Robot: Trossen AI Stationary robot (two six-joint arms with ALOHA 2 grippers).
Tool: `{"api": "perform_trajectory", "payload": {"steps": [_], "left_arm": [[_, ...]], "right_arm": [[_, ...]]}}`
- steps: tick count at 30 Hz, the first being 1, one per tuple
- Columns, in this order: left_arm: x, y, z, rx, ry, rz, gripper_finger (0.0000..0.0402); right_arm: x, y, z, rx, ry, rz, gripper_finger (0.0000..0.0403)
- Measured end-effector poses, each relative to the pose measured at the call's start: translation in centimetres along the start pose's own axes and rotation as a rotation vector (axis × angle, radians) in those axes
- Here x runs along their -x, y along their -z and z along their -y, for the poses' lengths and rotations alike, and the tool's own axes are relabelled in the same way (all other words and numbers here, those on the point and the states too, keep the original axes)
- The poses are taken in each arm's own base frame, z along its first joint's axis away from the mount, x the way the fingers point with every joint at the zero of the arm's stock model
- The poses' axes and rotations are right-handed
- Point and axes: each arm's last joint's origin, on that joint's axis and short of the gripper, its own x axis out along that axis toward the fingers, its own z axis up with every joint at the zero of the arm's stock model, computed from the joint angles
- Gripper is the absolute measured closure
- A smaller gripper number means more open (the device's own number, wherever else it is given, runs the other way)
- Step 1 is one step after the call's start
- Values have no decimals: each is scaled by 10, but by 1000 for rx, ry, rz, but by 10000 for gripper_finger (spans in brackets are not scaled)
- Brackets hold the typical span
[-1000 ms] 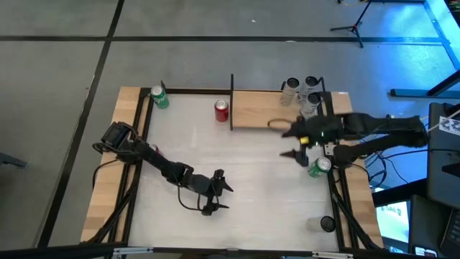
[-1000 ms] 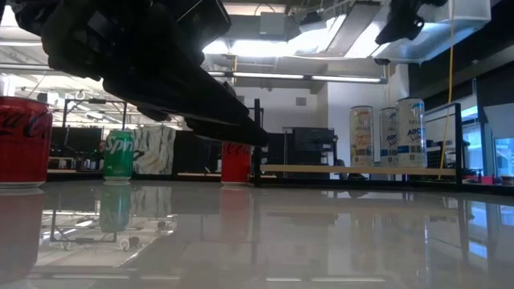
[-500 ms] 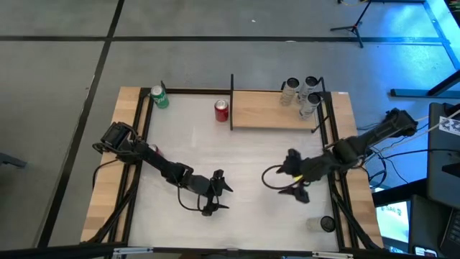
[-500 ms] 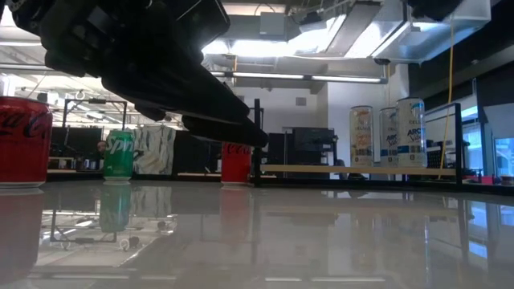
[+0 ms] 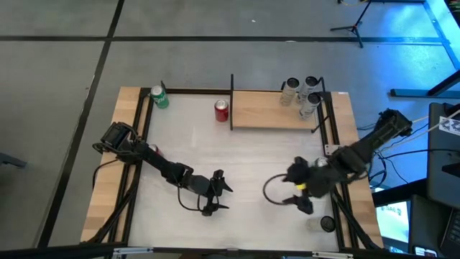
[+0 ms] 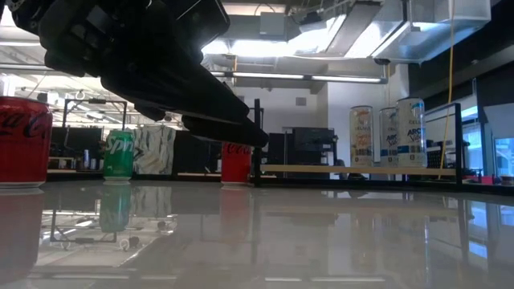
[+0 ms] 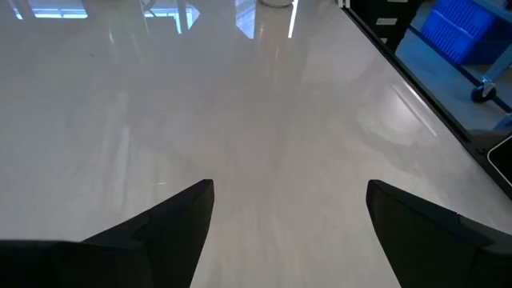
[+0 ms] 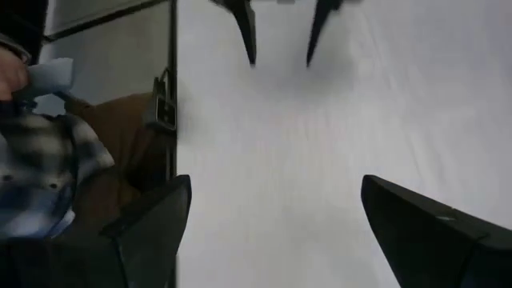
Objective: Place canned beverage on shelf
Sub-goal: Put the yellow soda can on the shelf aligned with the other white yellow soda can
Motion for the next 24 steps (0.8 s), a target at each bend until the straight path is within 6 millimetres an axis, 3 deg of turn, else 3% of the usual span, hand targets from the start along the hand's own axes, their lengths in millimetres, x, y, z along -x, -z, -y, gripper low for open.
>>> {"api": "perform_trajectory", "payload": {"steps": [12, 19, 24], "left_arm": [[0, 0, 0, -3, 0, 0, 83], [0, 0, 0, -22, 7, -6, 83], [0, 0, 0, -54, 7, -5, 83]], "right_arm": [[25, 64, -26, -509, 89, -287, 43], [33, 91, -30, -672, 227, -388, 64], [27, 103, -38, -730, 284, -451, 84]]}}
